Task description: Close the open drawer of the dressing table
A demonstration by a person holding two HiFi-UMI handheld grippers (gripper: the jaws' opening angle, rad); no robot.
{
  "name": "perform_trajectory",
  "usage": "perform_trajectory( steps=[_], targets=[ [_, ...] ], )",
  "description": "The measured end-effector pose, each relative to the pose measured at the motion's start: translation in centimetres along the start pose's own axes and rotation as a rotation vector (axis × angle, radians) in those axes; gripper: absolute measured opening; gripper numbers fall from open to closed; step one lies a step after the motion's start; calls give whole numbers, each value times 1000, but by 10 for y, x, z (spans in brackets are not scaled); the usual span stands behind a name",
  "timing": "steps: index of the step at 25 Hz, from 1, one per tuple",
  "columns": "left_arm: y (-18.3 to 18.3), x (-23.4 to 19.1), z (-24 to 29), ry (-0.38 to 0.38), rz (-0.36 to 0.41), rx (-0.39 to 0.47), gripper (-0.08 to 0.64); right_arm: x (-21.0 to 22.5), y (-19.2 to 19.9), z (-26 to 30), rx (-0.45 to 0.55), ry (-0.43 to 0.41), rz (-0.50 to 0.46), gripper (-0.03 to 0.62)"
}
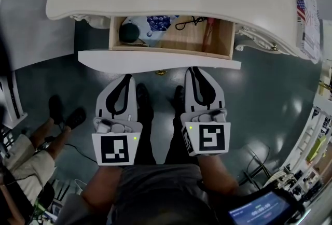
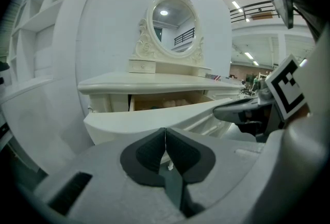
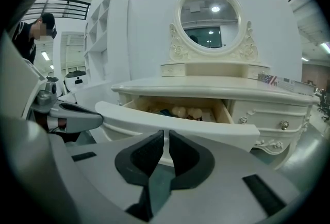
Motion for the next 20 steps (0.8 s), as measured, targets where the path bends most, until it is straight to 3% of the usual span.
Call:
perform_trajectory(
  steps=[20],
  targets=[
    [-11,1,23,5,7,28,17,12,-10,16,18,14,-5,17]
  ],
)
Point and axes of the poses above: the fingertips, and each gripper's own axes: z forward along the fingers, x to its right, y out of its underside, the point moved 9 cm from there along -z, backward along the fingers, and after that the axes turned 6 degrees about -y, right-handed, at the moved point
